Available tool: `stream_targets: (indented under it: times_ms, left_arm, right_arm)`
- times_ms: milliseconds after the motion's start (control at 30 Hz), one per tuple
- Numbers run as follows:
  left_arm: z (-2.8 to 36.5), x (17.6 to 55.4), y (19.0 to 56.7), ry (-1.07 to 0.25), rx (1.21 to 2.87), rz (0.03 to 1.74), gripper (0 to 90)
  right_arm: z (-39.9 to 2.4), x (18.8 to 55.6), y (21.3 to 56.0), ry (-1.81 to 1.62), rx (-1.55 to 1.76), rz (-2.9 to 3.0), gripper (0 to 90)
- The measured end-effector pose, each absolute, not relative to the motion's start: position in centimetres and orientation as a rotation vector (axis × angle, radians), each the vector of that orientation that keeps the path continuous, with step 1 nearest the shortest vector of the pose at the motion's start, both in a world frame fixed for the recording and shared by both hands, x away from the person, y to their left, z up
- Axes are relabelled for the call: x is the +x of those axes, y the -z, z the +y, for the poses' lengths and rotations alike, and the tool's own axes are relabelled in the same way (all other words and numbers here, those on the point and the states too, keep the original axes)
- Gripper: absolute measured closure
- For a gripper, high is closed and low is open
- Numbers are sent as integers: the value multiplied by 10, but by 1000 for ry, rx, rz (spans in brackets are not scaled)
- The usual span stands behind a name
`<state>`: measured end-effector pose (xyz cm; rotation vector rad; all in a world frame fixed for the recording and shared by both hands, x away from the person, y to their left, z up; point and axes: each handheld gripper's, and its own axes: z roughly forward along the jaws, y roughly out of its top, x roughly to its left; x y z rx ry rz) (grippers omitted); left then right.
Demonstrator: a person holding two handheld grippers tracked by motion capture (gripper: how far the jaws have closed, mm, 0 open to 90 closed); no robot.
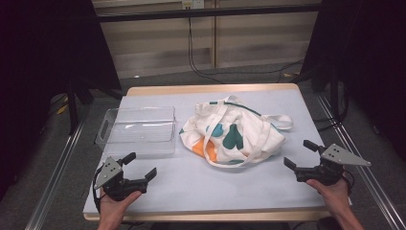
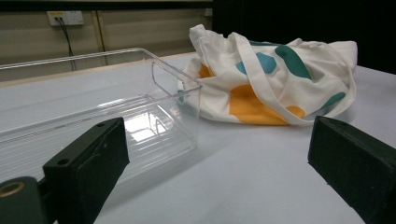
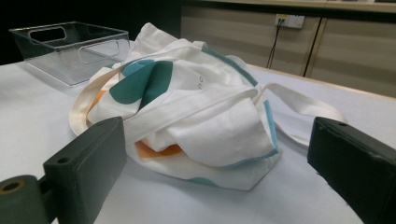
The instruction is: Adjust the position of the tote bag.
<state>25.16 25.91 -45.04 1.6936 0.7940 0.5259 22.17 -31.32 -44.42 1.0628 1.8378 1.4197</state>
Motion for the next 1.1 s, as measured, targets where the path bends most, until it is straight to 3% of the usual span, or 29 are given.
stream_targets:
  times_ms: [300, 333, 367, 600, 933, 1100]
  left_arm:
    - [254, 251, 449, -541, 1730, 791, 62]
    - [254, 251, 449, -529, 1734, 779, 131]
    - [253, 251, 449, -525, 1734, 776, 141]
    - [246, 250, 446, -529, 1717, 777, 99]
    - [241, 252, 448, -499, 1746, 777, 54]
    - [242, 251, 448, -458, 1759, 816, 37]
  right_arm:
    - [-310, 227, 447, -1408, 1056, 1884, 85]
    - [-309, 228, 448, -1400, 1059, 1893, 113]
    - [-309, 228, 448, -1399, 1059, 1901, 143]
    - [-306, 232, 447, -1418, 1073, 1928, 231]
    - [-295, 242, 451, -1400, 1054, 2034, 262]
    - [-295, 246, 443, -1414, 1073, 2090, 338]
